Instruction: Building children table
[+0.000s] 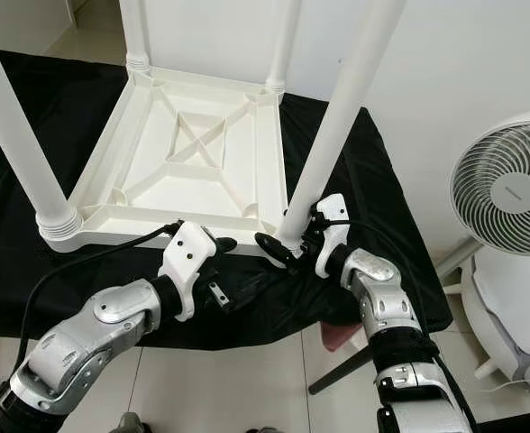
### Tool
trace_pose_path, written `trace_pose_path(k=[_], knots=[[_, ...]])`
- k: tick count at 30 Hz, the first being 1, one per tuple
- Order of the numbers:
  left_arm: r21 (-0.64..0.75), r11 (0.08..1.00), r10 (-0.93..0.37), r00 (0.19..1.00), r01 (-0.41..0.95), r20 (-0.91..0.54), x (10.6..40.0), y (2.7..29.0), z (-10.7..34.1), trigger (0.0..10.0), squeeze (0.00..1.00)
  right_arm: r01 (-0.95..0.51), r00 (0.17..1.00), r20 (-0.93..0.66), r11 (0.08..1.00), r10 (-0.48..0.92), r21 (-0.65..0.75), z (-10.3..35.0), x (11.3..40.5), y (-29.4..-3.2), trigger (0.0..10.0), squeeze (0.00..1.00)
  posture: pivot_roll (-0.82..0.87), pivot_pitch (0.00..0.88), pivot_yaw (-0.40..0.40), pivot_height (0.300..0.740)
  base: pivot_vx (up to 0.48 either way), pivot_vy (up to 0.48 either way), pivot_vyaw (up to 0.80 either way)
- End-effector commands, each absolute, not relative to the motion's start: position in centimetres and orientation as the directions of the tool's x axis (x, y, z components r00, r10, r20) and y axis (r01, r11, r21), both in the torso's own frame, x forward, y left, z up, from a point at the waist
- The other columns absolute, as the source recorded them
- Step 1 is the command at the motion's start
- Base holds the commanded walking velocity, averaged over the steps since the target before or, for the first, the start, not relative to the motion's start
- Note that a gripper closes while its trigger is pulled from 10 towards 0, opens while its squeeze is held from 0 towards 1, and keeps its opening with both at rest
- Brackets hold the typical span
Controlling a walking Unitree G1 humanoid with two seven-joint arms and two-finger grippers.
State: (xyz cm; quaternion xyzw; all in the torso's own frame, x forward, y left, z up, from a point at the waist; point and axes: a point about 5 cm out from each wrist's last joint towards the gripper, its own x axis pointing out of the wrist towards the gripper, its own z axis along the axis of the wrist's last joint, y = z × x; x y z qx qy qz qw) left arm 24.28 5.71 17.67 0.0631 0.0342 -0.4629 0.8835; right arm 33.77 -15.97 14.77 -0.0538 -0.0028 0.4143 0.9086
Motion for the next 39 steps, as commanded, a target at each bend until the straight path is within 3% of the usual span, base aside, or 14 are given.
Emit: trace_pose_path(k=[1, 2, 3, 4, 15, 16, 21, 29, 32, 39], knots=[[0.062, 0.505, -0.851, 0.508, 0.861, -0.131, 23.6, 5.7, 17.6, 10.0, 0.0, -0.788, 0.616, -0.101, 0.609, 0.781, -0.094, 13.9, 34.0, -16.3, 4.6, 0.0, 0.12, 0.122, -0.129, 0.74, 0.0, 0.0, 0.0], [0.062, 0.505, -0.851, 0.508, 0.861, -0.131, 23.6, 5.7, 17.6, 10.0, 0.0, -0.788, 0.616, -0.101, 0.609, 0.781, -0.094, 13.9, 34.0, -16.3, 4.6, 0.0, 0.12, 0.122, -0.129, 0.74, 0.0, 0.0, 0.0], [0.062, 0.507, -0.849, 0.511, 0.86, -0.133, 23.5, 5.7, 17.6, 10.0, 0.0, -0.792, 0.611, -0.115, 0.602, 0.784, -0.104, 13.9, 34.2, -16.5, 2.0, 0.0, 0.13, 0.123, -0.131, 0.74, 0.0, 0.0, 0.0], [0.061, 0.51, -0.847, 0.513, 0.858, -0.135, 23.5, 5.8, 17.6, 10.0, 0.0, -0.794, 0.608, -0.134, 0.599, 0.782, -0.106, 13.7, 34.3, -16.8, 0.0, 0.0, 0.13, 0.123, -0.131, 0.74, 0.0, 0.0, 0.0], [0.058, 0.523, -0.839, 0.525, 0.85, -0.14, 23.3, 6.0, 17.5, 10.0, 0.0, -0.786, 0.618, -0.148, 0.607, 0.772, -0.117, 13.3, 34.4, -17.8, 0.0, 0.0, 0.13, 0.128, -0.14, 0.74, 0.0, 0.0, 0.0], [0.056, 0.522, -0.84, 0.525, 0.851, -0.141, 23.3, 5.9, 17.5, 10.0, 0.0, -0.779, 0.627, -0.14, 0.616, 0.766, -0.12, 13.3, 34.5, -17.8, 10.0, 0.0, 0.12, 0.128, -0.138, 0.74, 0.0, 0.0, 0.0], [0.055, 0.518, -0.843, 0.52, 0.854, -0.141, 23.3, 5.8, 17.5, 10.0, 0.0, -0.766, 0.641, -0.098, 0.629, 0.761, -0.132, 13.6, 34.4, -17.6, 10.0, 0.0, 0.11, 0.13, -0.136, 0.74, 0.0, 0.0, 0.0], [0.047, 0.509, -0.849, 0.511, 0.859, -0.139, 23.4, 5.6, 17.4, 10.0, 0.0, -0.665, 0.742, -0.007, 0.735, 0.67, -0.133, 13.7, 33.6, -16.7, 10.0, 0.0, 0.09, 0.133, -0.134, 0.74, 0.0, 0.0, 0.0], [0.039, 0.49, -0.86, 0.49, 0.871, -0.142, 23.2, 5.3, 17.3, 10.0, 0.0, -0.553, 0.829, 0.022, 0.825, 0.559, -0.117, 13.5, 32.0, -15.5, 10.0, 0.0, 0.07, 0.134, -0.123, 0.74, 0.0, 0.0, 0.0], [0.037, 0.476, -0.867, 0.476, 0.879, -0.146, 23.1, 5.1, 17.2, 10.0, 0.0, -0.435, 0.897, 0.043, 0.897, 0.44, -0.082, 13.8, 30.9, -14.5, 10.0, 0.0, 0.06, 0.131, -0.121, 0.74, 0.0, 0.0, 0.0]])
